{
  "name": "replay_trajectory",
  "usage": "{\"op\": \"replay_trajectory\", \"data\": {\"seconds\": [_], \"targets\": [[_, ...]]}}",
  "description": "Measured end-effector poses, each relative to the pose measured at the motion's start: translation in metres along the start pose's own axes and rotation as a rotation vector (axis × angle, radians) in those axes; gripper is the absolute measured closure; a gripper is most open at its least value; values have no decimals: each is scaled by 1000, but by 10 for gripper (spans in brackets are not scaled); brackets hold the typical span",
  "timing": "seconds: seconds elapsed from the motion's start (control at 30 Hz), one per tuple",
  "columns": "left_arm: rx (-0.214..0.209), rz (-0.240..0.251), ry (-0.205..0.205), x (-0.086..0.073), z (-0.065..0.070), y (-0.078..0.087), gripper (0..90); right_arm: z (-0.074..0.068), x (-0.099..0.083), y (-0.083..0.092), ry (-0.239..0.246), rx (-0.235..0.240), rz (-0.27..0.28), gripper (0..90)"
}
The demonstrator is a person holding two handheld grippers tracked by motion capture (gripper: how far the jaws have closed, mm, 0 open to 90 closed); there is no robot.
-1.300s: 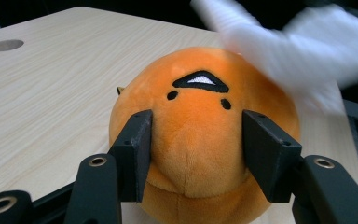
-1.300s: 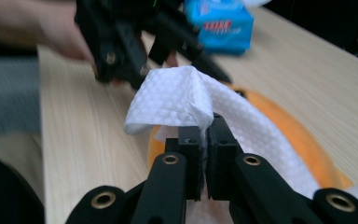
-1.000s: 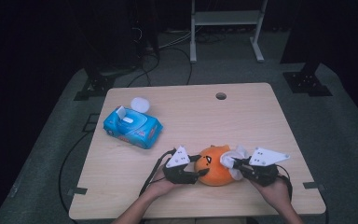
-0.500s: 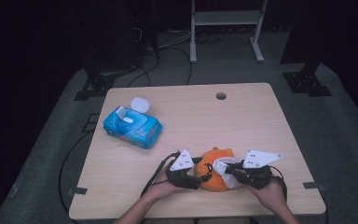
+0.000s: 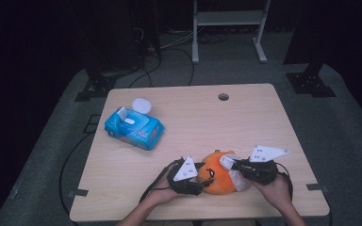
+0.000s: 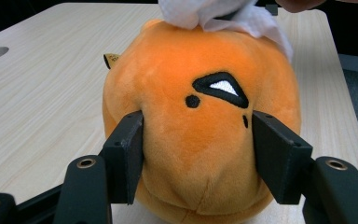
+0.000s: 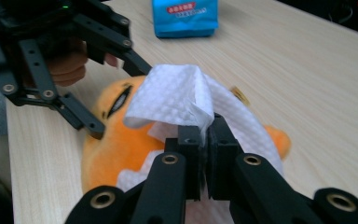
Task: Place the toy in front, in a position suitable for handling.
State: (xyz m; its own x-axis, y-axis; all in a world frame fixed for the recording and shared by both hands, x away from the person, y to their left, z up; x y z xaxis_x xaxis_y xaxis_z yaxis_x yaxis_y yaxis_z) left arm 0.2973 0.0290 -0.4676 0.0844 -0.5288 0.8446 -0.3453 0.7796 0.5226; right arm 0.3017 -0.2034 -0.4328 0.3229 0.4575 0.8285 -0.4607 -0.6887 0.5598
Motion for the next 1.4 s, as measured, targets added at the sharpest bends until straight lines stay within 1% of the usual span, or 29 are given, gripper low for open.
{"op": "replay_trajectory", "data": {"seconds": [0.03, 0.07, 0.1, 0.13, 0.2, 0.27, 0.33, 0.43, 0.5, 0.57, 0.6, 0.63, 0.67, 0.73, 0.8, 0.83, 0.87, 0.9, 0.97, 1.0, 1.03, 1.07, 1.1, 1.13, 1.23, 1.27, 1.3, 1.33, 1.4], "targets": [[1, -2, -4, 0, 1, 0, 386, 0, 0, 0, 0, 0, 0, 858], [2, -1, -14, 1, 2, 0, 386, 5, -2, 2, -24, -20, -8, 858], [1, 0, -24, 1, 4, 0, 387, 16, -8, 7, -87, -41, -5, 860], [1, 0, -24, 1, 4, 0, 387, 16, -8, 7, -87, -41, -5, 860], [4, 4, -40, 2, 6, -1, 388, 15, -6, 11, -112, 1, 44, 859], [-2, 3, -46, 1, 6, -1, 393, 4, 1, 7, -58, 17, 56, 857], [-5, 5, -40, 0, 5, -1, 394, 3, 1, 3, -44, 10, 34, 857], [-7, 8, -32, 0, 5, -1, 396, 12, -4, -2, -78, -5, 3, 860], [-5, 8, -41, 1, 6, -1, 396, 19, -7, 1, -90, -59, -21, 860], [-4, 12, -55, 2, 8, -2, 396, 19, -7, 5, -109, -51, 3, 860], [-3, 12, -65, 2, 8, -2, 396, 11, 0, 7, -89, -15, 52, 859], [-2, 11, -64, 2, 9, -2, 396, 11, 0, 7, -89, -15, 52, 859], [-3, 11, -64, 2, 9, -2, 397, 4, 4, 3, -46, -23, 33, 858], [-3, 15, -53, 1, 8, -2, 397, 4, 3, 0, -36, -30, 18, 858], [-4, 12, -46, 1, 7, -2, 398, 11, -2, -3, -77, -20, 3, 860], [-6, 12, -44, 0, 6, -2, 397, 20, -7, -1, -112, -47, -21, 860], [-9, 16, -39, 0, 5, -2, 397, 20, -7, -1, -112, -47, -21, 860], [-13, 10, -34, -1, 4, -1, 396, 25, -11, 3, -174, -33, -19, 860], [-12, 9, -30, -2, 3, -1, 396, 24, -11, 6, -173, -30, -12, 859], [-11, 10, -16, -3, 1, -1, 396, 18, -9, 9, -161, -7, 7, 859], [-13, 9, -8, -3, 0, -1, 395, 7, -5, 12, -130, 18, 30, 858], [-12, 13, 1, -3, 0, -2, 395, 1, -2, 13, -103, 17, 34, 858], [-8, 15, 8, -3, -1, -2, 393, -13, 2, 11, -48, 33, 29, 858], [-5, 15, 14, -2, 0, -2, 392, -14, 2, 9, -38, 30, 22, 857], [-4, 20, 16, -1, 1, -2, 368, -10, -2, 5, -22, -3, 0, 857], [-13, 31, 16, 0, 2, -2, 285, 0, -7, 3, -49, -10, -13, 856], [-13, 31, 16, 0, 2, -2, 250, 0, -7, 3, -49, -10, -13, 856], [-23, 38, 11, 1, 3, -2, 250, 4, -9, 4, -63, -12, -11, 856], [-24, 43, -4, 1, 4, -2, 224, 7, -11, 5, -54, -35, -19, 856]]}}
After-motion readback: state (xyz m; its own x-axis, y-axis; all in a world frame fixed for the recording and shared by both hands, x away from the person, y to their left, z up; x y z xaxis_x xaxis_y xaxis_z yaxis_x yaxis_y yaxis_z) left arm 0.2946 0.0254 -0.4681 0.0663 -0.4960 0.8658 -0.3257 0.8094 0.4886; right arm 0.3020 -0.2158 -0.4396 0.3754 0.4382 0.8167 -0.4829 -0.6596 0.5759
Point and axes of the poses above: each handheld gripper's, and its own axes: y roughly backward along the jaws, x roughly out of its top, z roughly to its right, the point moved 3 cm from there along -y, roughly forward along the jaws, and after that the axes turned 4 degrees about -z, right-handed, at the moved point
